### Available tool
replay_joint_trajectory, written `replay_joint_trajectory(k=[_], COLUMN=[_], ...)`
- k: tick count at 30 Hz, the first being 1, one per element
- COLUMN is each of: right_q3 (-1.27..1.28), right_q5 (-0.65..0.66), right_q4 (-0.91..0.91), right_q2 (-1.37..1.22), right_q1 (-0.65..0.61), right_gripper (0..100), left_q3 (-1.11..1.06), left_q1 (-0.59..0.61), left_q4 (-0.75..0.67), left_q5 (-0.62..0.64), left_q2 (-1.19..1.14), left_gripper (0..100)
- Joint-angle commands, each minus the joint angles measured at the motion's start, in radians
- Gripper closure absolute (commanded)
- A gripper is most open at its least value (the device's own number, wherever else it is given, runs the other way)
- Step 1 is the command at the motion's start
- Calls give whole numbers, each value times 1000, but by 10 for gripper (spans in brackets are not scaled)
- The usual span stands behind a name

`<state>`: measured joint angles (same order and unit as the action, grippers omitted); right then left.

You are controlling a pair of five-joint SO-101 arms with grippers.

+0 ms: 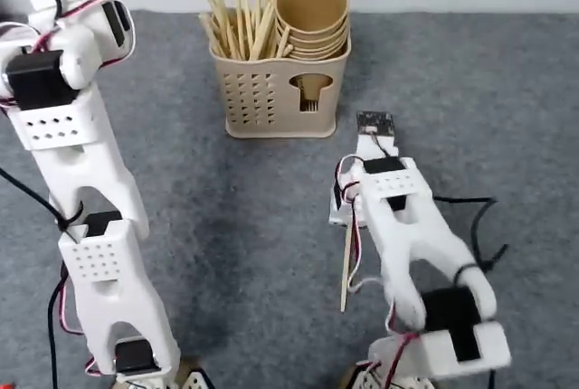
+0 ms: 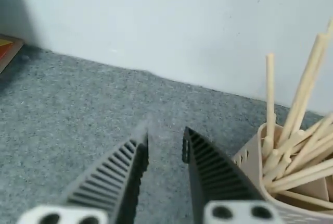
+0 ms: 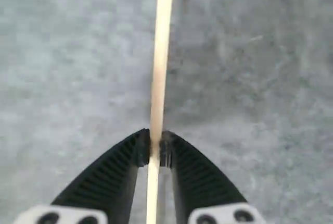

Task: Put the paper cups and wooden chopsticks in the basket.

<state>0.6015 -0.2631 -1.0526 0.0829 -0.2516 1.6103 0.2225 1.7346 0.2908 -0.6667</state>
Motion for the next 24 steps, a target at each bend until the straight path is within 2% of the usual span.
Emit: replay_joint_trajectory(k=[1, 8, 11, 14, 20, 24], right_q3=[-12, -28, -29, -29, -29, -95], right_q5=[83, 356, 471, 569, 583, 582], right_q4=[-105, -104, -25, 93, 441, 591], right_q2=[225, 691, 828, 875, 811, 705], right_q1=[-79, -314, -392, -418, -397, -386], right_gripper=[991, 991, 991, 991, 991, 991], left_q3=[67, 67, 67, 65, 65, 65], left_q1=[8, 8, 6, 5, 2, 2], left_q4=[21, 21, 21, 21, 21, 21], left_q5=[-8, -8, -6, -6, -6, -6], left_q2=[11, 11, 11, 11, 9, 9], left_gripper=[895, 896, 896, 896, 896, 896])
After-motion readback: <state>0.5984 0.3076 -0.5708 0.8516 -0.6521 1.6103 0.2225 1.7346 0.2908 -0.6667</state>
